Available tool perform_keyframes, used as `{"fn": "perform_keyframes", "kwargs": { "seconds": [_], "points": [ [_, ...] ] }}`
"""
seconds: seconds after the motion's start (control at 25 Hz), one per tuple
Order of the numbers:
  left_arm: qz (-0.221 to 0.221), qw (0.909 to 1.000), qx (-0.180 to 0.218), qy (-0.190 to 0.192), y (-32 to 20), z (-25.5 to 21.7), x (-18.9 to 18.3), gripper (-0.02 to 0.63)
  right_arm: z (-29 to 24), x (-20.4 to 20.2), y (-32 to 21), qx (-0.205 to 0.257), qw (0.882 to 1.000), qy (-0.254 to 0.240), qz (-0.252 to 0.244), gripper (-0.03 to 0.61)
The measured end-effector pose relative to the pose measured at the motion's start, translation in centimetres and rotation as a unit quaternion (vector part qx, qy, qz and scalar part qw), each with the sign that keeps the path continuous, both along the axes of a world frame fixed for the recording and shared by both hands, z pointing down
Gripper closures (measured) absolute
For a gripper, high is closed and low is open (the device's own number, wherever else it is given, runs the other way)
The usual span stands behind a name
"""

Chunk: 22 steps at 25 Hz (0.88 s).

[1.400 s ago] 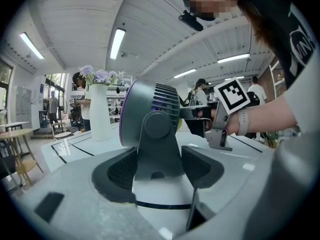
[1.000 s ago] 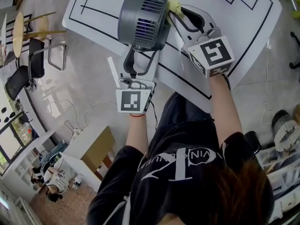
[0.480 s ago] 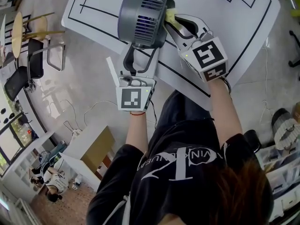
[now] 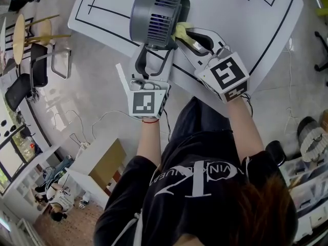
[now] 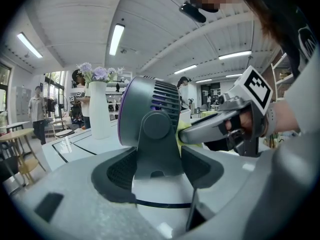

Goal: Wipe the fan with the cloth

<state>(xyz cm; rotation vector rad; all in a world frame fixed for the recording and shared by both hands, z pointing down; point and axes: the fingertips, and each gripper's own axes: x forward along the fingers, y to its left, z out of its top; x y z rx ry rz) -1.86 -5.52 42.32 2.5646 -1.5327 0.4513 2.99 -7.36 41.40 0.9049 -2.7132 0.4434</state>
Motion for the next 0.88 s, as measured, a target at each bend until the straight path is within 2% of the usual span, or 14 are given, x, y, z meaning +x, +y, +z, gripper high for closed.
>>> {"fn": "perform_keyframes", "kwargs": {
  "seconds": [0.32, 0.64, 0.88],
  "points": [
    [0.001, 1.0, -0.004, -0.006, 0.0, 0.0, 0.0, 0.336, -2.6, 0.1, 1.4, 0.0, 0.999, -0.039, -0.006, 0.498],
    [0.0, 0.9999, -0.007, -0.01, 0.1, -0.1, 0.2, 0.336, -6.6, 0.3, 1.7, 0.039, 0.997, -0.069, -0.018, 0.497],
    [0.003, 0.9999, -0.011, -0.012, 0.2, 0.0, 0.2, 0.336, -8.1, 1.2, 0.7, 0.06, 0.995, -0.085, 0.001, 0.496]
  ]
}}
